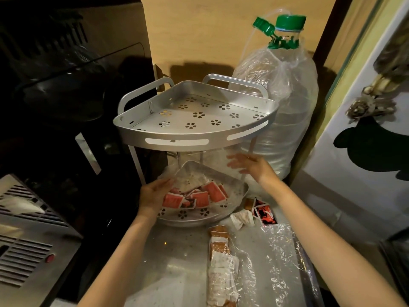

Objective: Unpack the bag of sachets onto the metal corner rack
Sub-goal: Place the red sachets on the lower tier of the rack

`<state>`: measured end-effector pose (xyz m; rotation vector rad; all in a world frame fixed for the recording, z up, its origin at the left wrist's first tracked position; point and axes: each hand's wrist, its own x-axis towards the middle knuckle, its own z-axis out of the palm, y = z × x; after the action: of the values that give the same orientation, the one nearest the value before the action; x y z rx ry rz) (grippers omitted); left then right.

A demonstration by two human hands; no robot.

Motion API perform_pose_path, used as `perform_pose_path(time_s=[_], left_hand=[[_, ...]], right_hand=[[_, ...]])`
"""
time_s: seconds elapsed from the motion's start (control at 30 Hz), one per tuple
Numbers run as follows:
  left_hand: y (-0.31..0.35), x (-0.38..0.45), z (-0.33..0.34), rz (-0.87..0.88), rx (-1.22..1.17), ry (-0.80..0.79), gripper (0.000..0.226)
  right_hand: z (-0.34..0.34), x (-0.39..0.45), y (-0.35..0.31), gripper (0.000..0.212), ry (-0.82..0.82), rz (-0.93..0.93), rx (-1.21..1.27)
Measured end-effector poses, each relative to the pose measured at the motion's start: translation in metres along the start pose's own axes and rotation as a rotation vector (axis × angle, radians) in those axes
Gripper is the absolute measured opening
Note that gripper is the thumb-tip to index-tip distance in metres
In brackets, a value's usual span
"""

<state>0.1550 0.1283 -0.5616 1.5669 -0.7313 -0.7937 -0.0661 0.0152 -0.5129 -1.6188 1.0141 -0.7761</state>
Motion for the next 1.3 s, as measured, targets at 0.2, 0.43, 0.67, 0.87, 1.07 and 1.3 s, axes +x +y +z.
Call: perform_pose_path(time_s=[0.2, 0.43, 0.67, 0.87, 1.07, 1.3], left_hand=[[0.0, -0.004, 0.001, -0.021, -0.027, -0.009, 0.028], [0.022, -0.01, -0.003, -0.019, -0.099, 0.0, 0.014], [0.048, -0.01, -0.011, 0.089, -0.085, -0.039, 0.012], [0.035, -0.014, -0.014, 0.192, 0.137, -0.116, 0.033], [-0.027, -0.017, -0.007, -0.049, 0.222, -0.147, 0.064], [-0.037, -0.012, -0.004, -0.141, 0.592, -0.278, 0.052]], right_hand=[[-0.008, -0.01, 0.022, 0.03, -0.175, 0.144, -0.064], [0.008, -0.014, 0.037, 0.012, 0.051, 0.197, -0.022], [0.001, -0.015, 0.018, 0.021, 0.123, 0.064, 0.147], [0.0, -0.018, 0.019, 0.023, 0.105, 0.037, 0.184], [0.004, -0.007, 0.025, 0.005, 0.145, 0.149, 0.095], [0.005, -0.003, 0.021, 0.029, 0.217, 0.18, 0.189]])
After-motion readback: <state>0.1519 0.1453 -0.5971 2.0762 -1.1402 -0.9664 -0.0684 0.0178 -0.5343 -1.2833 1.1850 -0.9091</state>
